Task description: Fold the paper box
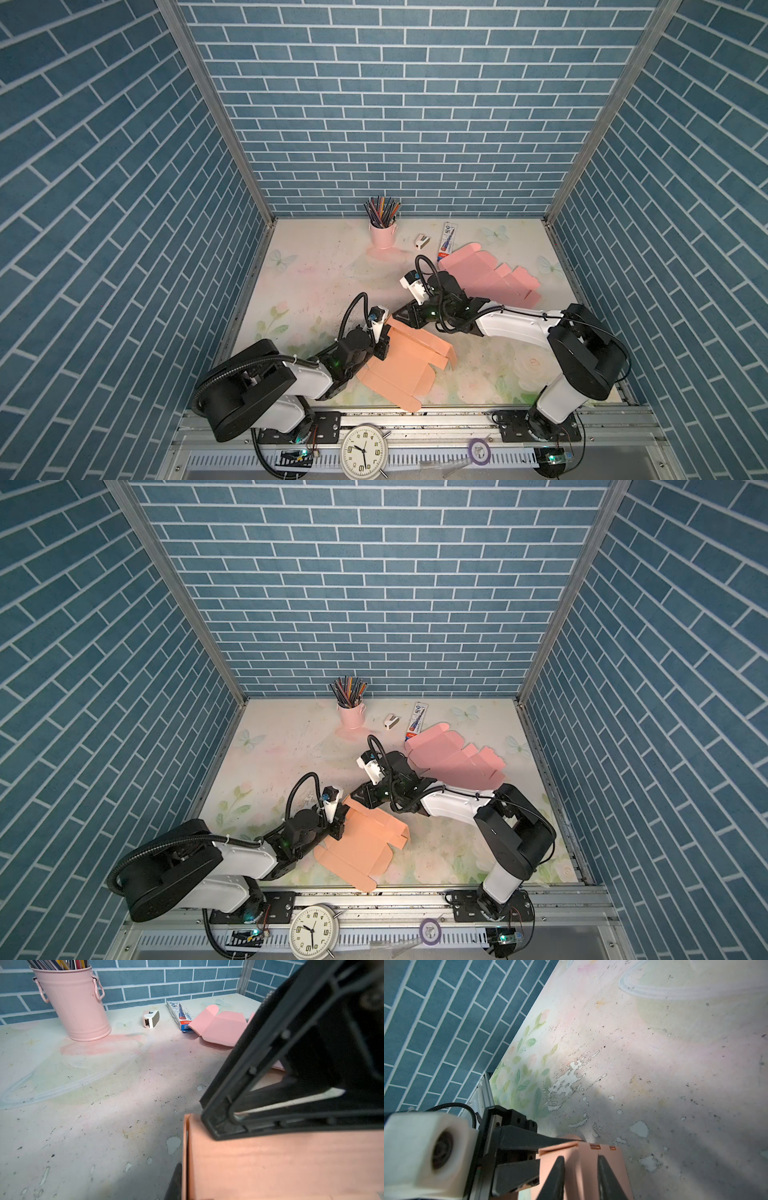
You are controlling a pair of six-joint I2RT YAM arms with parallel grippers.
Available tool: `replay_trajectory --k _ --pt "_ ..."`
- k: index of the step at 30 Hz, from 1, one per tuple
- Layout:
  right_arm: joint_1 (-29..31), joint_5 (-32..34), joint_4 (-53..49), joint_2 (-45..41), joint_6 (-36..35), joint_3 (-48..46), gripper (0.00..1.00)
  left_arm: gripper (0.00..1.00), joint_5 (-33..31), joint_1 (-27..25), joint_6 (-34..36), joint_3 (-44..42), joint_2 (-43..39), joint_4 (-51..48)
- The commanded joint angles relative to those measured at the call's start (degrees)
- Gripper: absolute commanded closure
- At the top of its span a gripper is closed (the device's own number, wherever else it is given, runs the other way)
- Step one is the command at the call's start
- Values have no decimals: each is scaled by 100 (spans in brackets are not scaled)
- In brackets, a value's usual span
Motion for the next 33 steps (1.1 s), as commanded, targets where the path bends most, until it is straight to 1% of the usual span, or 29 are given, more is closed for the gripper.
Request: replay_trajectory --k 1,4,5,8,12,18,20,23,26,29,31,33 --pt "155 215 -395 -148 141 -193 72 95 -388 5 -83 -102 49 267" --pt "235 224 -340 -197 268 -279 72 94 -408 -19 -56 -102 186 377" --pt "248 241 -318 -217 298 -320 72 93 -408 -33 -54 -102 237 429" --pt "259 338 -261 -304 377 -417 72 83 -401 -52 -46 -111 397 569" --pt "270 402 -263 -386 415 -424 72 79 -467 -99 -23 -120 511 642" --pt "279 402 -200 -395 487 -457 72 79 -539 -109 -14 -103 707 770" --pt "284 409 -177 -395 509 -471 72 79 -539 -113 25 -78 838 842" --pt "287 451 -174 -416 511 -488 73 75 -539 -109 25 -67 1083 985" --pt "285 490 -149 -439 527 -538 73 75 -549 -117 -30 -85 1356 1242" --pt "292 481 -119 -444 560 -574 74 75 -558 -109 -13 -17 1447 1277" --pt "301 473 -103 -447 593 -605 74 76 -558 -114 3 16 1462 1275" --pt "315 473 -47 -465 662 -667 75 81 -543 -110 17 56 1495 1274"
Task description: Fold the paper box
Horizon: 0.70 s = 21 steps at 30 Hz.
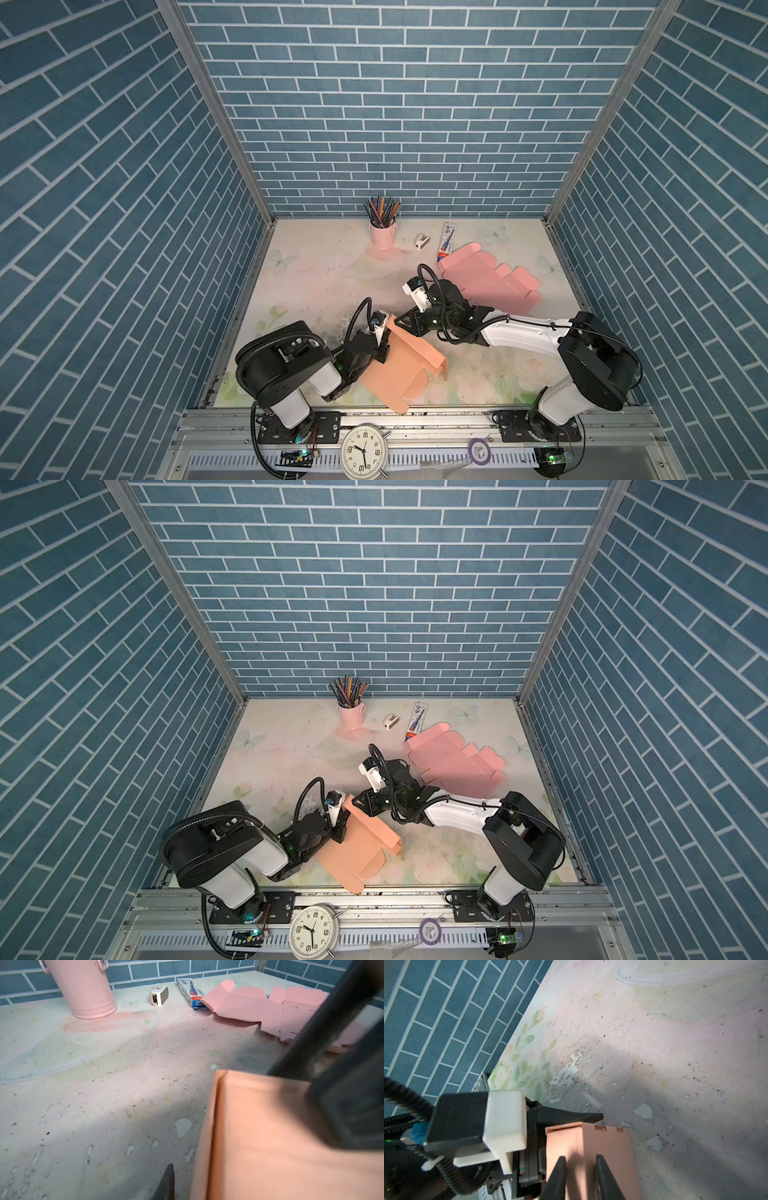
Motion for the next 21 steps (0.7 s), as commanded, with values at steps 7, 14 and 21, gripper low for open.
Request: replay_trajectory --k 7,14,21 --pt "161 156 -107 -168 456 -381 75 89 -27 -42 72 93 -17 143" --pt "170 268 -180 -197 466 -392 74 86 -8 -99 127 142 -31 83" --pt "176 323 -136 -280 563 -493 74 85 115 -101 105 21 -458 -60"
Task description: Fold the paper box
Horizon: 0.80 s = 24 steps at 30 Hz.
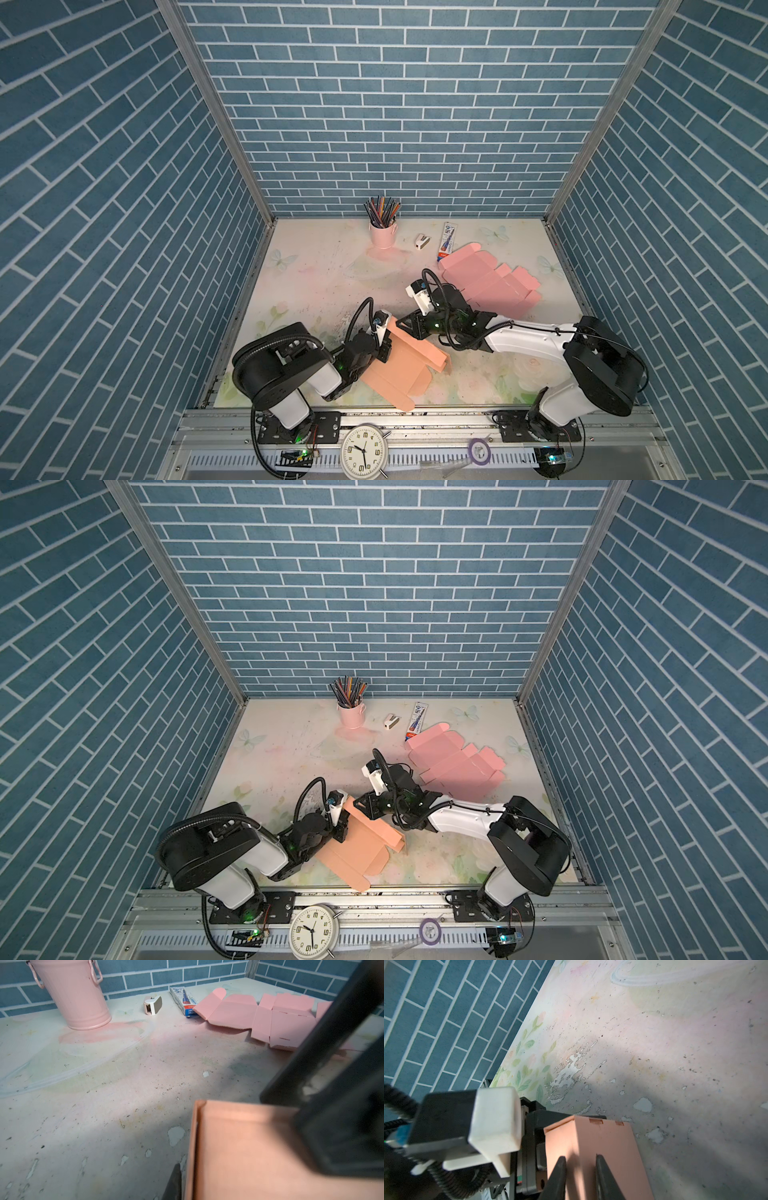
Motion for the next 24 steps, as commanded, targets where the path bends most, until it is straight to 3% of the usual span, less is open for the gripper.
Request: replay_trajectory --k 1,12,15,20,24 --pt "61 108 -392 -68 233 -174 74 85 37 -31 -12 -28 -248 -29" --pt "60 305 -519 -262 144 -179 74 91 -16 -42 -80 -130 -381 -21" --pt "65 544 -814 -475 -19 -102 69 92 -149 -47 -194 -162 -533 -168" --pt "135 1584 -1814 -1543 -434 19 61 92 -386 7 -629 266 -1030 -1600" --pt "136 2278 -2683 -2161 -861 292 67 92 -156 385 -1178 470 -1402 -2503"
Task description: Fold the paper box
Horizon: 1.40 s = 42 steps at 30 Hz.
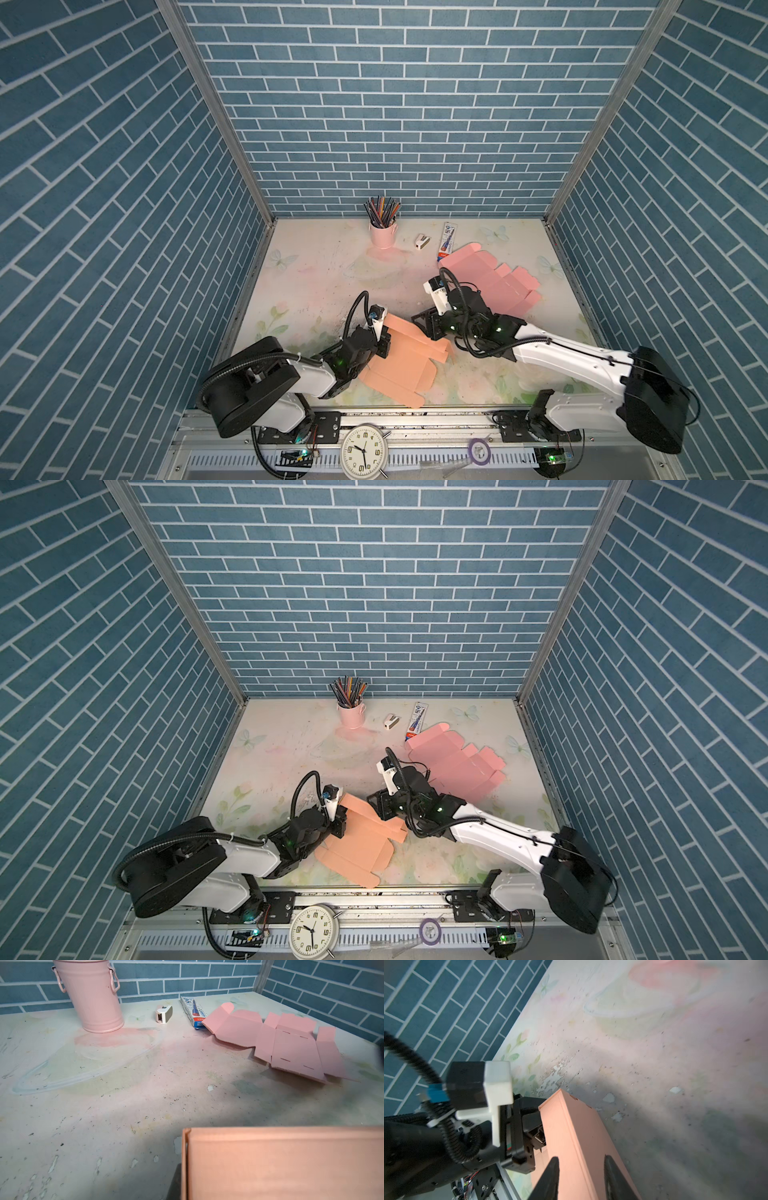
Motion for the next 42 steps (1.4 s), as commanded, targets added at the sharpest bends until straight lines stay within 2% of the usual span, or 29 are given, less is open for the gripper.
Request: replay_trajectory --k 1,6,12,15,19,28,42 --pt "32 932 -1079 -383 -538 367 70 93 0 285 -662 226 -331 -1104" --pt "72 1475 -1821 -586 -1035 769 85 93 -54 448 -1236 473 -833 -2060" --pt "196 1833 -2003 -552 -1299 876 100 95 -210 570 -1534 661 -1148 -2761" --pt "351 2029 -2005 -404 -1394 950 100 97 -277 619 -1648 698 -1241 -2976" --pt "749 2652 -2138 23 -1608 1273 100 98 -301 661 -1692 728 -1211 -3076" --pt "797 2599 -1978 488 -1703 1413 100 99 -244 691 -1728 805 -1180 -3153" --pt "812 1962 -1526 1082 -1736 1374 100 100 106 836 -1781 827 -1305 -3145"
